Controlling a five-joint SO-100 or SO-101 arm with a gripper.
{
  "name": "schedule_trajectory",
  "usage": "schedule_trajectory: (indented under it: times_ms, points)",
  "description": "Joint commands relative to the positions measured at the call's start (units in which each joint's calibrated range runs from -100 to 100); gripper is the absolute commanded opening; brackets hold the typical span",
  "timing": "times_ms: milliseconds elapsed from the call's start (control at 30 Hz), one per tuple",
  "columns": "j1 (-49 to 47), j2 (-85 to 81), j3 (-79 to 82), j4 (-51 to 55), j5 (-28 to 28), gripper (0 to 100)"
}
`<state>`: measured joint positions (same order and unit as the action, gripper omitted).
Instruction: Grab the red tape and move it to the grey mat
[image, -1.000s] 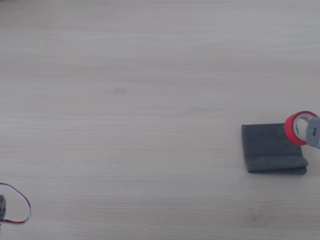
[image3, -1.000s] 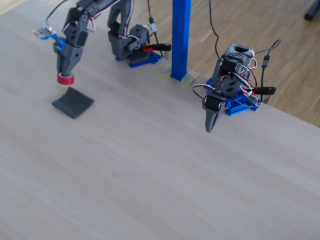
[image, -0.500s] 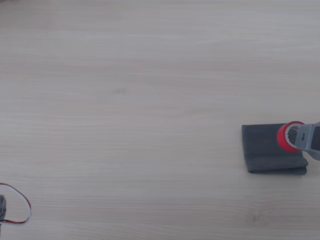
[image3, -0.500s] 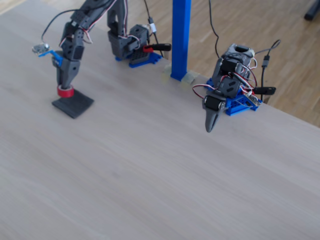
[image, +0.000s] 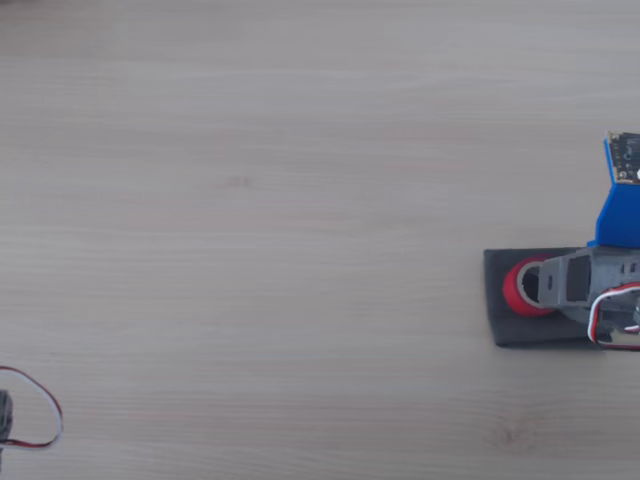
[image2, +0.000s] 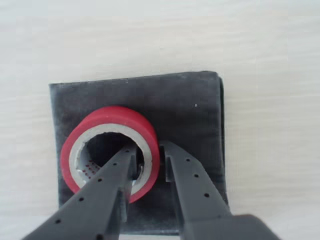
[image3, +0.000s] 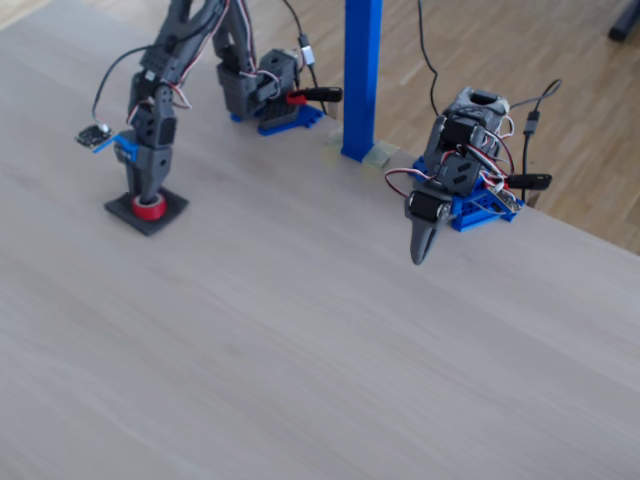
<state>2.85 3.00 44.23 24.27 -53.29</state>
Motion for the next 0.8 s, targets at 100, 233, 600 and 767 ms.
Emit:
schedule_trajectory:
  times_ms: [100, 233, 600, 767]
  points:
    - [-1.0, -2.1, -2.1, -0.7, 0.1, 14]
    - [-2.1, -5.1, -1.8, -0.6, 0.1, 22]
    - [-4.4, -20.4, 6.0, -0.2, -0.4, 30]
    - [-4.6, -32.6, 11.8, -0.1, 0.0, 30]
